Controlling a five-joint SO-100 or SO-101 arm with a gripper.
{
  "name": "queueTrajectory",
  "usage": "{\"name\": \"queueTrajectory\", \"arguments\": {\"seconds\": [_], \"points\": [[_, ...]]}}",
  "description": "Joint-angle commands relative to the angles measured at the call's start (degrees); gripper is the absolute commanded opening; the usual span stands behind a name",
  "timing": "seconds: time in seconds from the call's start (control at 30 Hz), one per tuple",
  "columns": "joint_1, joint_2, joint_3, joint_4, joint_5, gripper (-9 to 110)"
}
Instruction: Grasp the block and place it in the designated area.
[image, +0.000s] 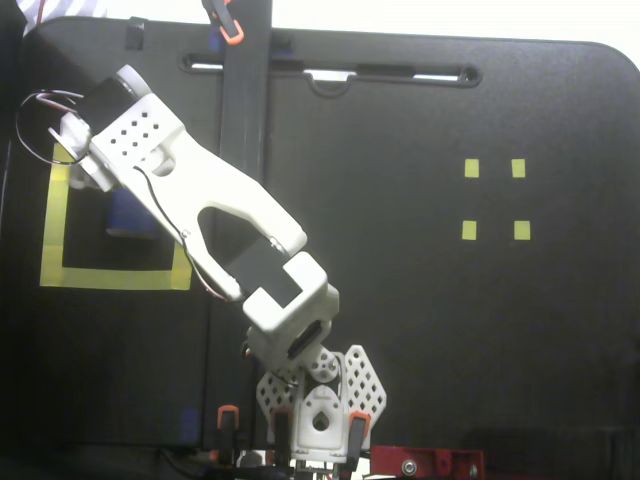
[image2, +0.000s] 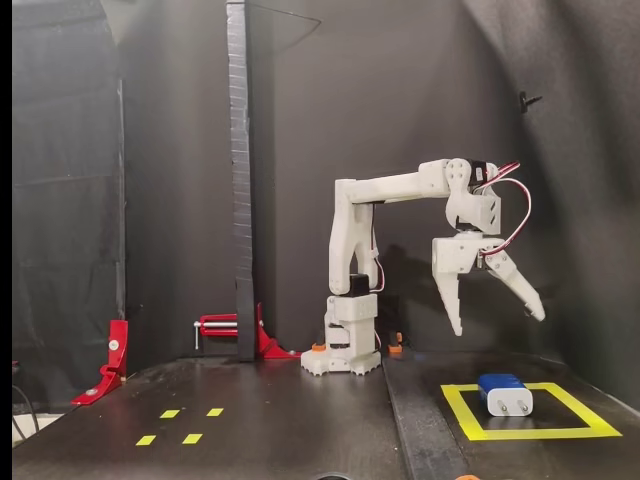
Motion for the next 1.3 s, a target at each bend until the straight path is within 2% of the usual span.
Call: {"name": "queueTrajectory", "arguments": {"seconds": [0.0,0.27,0.6,0.77,1.13,1.27], "points": [[0.5,2.6,-1.7,-0.4,-0.2,25],[0.6,2.6,-1.7,-0.6,0.1,2],[0.4,2.5,-1.7,-2.2,5.9,0],[0.6,2.4,-1.7,-4.1,15.6,0],[2.0,1.7,-1.6,-4.0,47.5,1],[3.1,1.7,-1.6,-3.4,52.8,1]]}}
